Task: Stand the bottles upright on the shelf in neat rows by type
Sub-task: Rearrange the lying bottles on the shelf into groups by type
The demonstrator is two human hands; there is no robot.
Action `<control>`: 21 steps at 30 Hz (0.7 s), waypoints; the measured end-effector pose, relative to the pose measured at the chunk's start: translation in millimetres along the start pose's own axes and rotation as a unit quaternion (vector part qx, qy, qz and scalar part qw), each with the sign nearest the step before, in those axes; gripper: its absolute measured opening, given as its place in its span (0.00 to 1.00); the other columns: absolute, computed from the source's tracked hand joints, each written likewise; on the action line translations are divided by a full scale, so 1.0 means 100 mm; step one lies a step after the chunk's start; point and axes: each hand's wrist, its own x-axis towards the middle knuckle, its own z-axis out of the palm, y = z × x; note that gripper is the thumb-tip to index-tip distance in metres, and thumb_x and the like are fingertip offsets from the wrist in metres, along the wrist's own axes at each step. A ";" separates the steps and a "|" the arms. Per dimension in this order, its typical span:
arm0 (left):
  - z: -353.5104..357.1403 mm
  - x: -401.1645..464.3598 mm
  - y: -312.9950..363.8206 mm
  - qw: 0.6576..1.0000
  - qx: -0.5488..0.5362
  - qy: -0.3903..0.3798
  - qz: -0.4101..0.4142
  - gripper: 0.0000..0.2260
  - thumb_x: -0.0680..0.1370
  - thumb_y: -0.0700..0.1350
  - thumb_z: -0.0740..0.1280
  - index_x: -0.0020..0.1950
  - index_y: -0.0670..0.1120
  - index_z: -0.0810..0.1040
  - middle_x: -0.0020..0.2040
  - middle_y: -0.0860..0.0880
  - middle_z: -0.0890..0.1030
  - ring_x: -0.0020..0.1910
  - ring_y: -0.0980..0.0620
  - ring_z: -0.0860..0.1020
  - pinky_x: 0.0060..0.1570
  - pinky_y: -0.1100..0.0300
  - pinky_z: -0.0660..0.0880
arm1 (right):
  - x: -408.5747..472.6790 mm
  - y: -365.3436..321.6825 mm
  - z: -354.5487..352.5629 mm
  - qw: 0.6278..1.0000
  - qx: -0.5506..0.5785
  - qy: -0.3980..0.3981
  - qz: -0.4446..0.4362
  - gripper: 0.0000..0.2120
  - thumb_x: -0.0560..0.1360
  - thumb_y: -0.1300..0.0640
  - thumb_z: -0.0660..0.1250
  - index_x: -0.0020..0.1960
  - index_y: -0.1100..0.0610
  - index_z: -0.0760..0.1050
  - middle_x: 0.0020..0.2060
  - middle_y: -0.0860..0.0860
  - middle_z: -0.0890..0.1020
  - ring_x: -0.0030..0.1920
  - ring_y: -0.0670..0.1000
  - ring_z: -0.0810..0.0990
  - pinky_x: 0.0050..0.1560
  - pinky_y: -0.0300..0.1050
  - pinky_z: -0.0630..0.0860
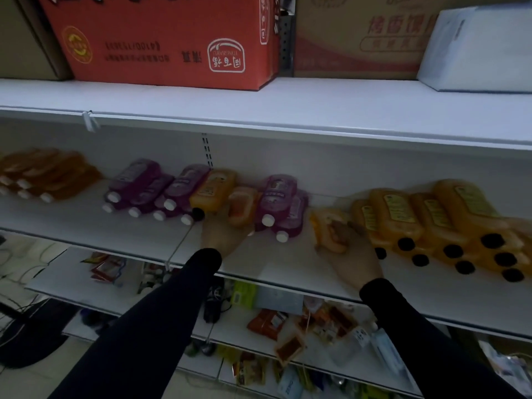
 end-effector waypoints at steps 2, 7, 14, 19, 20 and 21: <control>-0.14 -0.11 -0.01 0.998 -0.054 0.023 0.003 0.32 0.65 0.57 0.75 0.67 0.58 0.70 0.61 0.49 0.76 0.56 0.48 0.77 0.46 0.60 0.73 | 0.01 -0.16 -0.01 0.999 0.013 0.032 -0.030 0.33 0.69 0.44 0.74 0.70 0.48 0.69 0.72 0.49 0.65 0.64 0.45 0.70 0.56 0.29 0.62; -0.62 -0.48 -0.20 0.987 -0.140 0.075 0.017 0.36 0.62 0.60 0.77 0.68 0.61 0.70 0.56 0.62 0.77 0.55 0.64 0.76 0.46 0.69 0.73 | 0.08 -0.74 0.15 0.985 0.068 0.074 -0.139 0.32 0.64 0.46 0.76 0.67 0.47 0.73 0.67 0.50 0.66 0.53 0.37 0.70 0.54 0.23 0.62; -1.59 -0.71 -0.87 0.974 -0.062 0.216 0.000 0.32 0.66 0.52 0.79 0.68 0.53 0.74 0.57 0.48 0.70 0.48 0.72 0.70 0.46 0.85 0.61 | 0.10 -1.69 0.77 0.970 0.084 -0.017 -0.227 0.32 0.63 0.42 0.74 0.66 0.45 0.74 0.67 0.50 0.70 0.66 0.46 0.69 0.62 0.30 0.60; -2.24 -0.78 -1.57 0.957 -0.042 0.281 -0.048 0.32 0.66 0.52 0.78 0.68 0.55 0.73 0.57 0.49 0.69 0.50 0.60 0.70 0.44 0.82 0.62 | 0.07 -2.43 1.45 0.950 0.113 -0.082 -0.279 0.29 0.62 0.42 0.74 0.62 0.46 0.76 0.64 0.50 0.73 0.65 0.50 0.72 0.67 0.42 0.68; -2.38 -0.78 -1.75 0.955 -0.038 0.288 -0.053 0.33 0.66 0.53 0.78 0.69 0.55 0.72 0.57 0.50 0.69 0.49 0.60 0.69 0.43 0.83 0.62 | 0.06 -2.61 1.63 0.948 0.118 -0.089 -0.281 0.28 0.62 0.43 0.75 0.62 0.45 0.76 0.64 0.50 0.73 0.64 0.50 0.73 0.67 0.43 0.69; -2.54 -0.77 -1.93 0.954 -0.034 0.291 -0.057 0.33 0.66 0.53 0.78 0.70 0.54 0.72 0.56 0.51 0.68 0.50 0.60 0.69 0.43 0.82 0.62 | 0.05 -2.78 1.82 0.947 0.122 -0.089 -0.283 0.28 0.63 0.44 0.76 0.62 0.46 0.77 0.63 0.51 0.73 0.63 0.49 0.73 0.66 0.41 0.68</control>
